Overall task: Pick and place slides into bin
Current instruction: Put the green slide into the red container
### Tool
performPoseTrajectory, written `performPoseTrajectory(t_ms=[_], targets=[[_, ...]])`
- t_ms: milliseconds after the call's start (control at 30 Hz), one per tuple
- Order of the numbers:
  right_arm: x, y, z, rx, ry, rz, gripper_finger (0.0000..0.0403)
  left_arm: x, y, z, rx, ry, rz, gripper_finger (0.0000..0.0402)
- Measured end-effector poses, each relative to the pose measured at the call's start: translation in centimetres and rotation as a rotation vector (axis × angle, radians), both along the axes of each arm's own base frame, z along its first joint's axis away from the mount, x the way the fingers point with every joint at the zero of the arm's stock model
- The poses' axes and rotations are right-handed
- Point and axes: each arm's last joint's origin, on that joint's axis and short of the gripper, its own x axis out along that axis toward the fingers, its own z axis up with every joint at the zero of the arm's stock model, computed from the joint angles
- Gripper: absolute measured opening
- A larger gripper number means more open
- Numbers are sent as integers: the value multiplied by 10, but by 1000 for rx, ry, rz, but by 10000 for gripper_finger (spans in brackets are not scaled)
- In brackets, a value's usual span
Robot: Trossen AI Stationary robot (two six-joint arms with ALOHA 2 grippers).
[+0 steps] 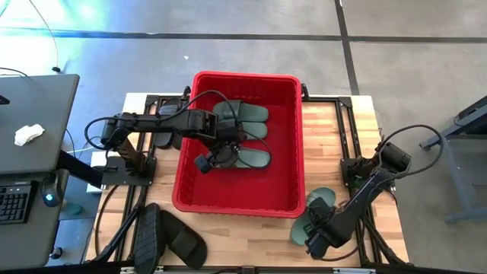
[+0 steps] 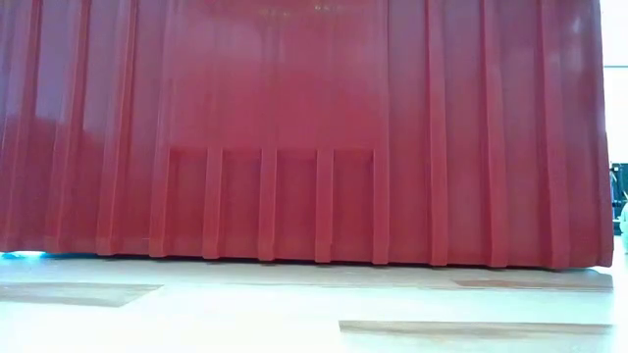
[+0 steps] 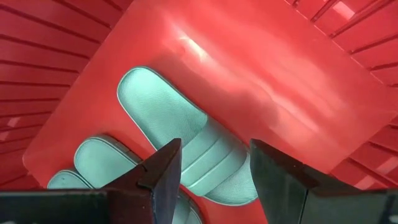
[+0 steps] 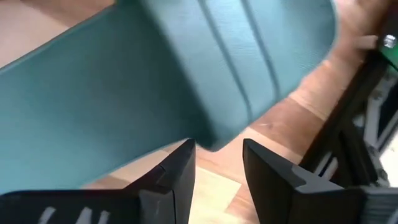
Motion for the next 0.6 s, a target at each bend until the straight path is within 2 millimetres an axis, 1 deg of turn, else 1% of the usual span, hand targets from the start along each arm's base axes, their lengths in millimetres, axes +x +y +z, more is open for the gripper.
performPoseTrajectory(t_ms=[133,400,500,600], targets=[[2,2,-1,18,-24,57,145,0,0,0,0,0,0,173],[-8,-2,2,-73,28,71,203,0,0,0,0,0,0,173],[-9,-4,-3,-83,20,77,212,0,0,0,0,-1,0,173],[-9,-5,-13,-65,12,71,210,0,0,0,0,-1,0,174]])
